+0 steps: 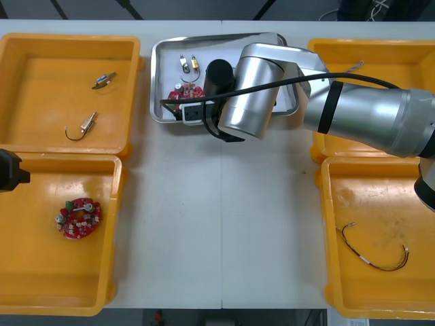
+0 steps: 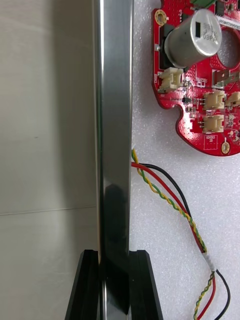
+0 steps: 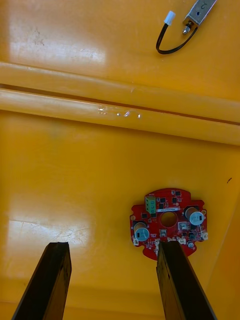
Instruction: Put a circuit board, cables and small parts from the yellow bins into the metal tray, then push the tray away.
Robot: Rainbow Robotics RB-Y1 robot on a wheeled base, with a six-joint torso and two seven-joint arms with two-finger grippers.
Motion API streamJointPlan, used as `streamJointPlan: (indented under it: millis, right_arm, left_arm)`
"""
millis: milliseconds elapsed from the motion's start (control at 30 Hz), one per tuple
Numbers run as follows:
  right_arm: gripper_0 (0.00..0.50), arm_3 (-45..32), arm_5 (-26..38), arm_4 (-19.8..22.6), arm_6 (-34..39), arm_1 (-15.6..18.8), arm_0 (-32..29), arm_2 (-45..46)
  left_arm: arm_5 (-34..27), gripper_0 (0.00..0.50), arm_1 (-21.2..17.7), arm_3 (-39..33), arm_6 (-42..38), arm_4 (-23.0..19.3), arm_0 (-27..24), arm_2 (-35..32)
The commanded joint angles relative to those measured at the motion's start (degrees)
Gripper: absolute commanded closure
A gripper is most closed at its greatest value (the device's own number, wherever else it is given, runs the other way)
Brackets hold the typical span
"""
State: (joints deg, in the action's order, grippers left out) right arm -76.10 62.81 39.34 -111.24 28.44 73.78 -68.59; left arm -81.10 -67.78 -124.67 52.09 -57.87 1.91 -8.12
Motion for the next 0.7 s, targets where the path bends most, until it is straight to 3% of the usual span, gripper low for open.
streamJointPlan:
  millis: [33, 700]
  right_arm:
    - [0.500, 2.4, -2.8, 0.3, -4.9, -1.5, 4.4, 1.3]
    - [0.500, 9.8, -10.7, -4.1, -5.0, -2.5, 4.6, 1.3]
  left_arm:
    - [-0.5, 0.000, 0.5, -0.1, -0.4, -0.4, 0.0, -1.2]
    - [-0.5, 0.000, 0.5, -0.1, -0.4, -0.4, 0.0, -1.2]
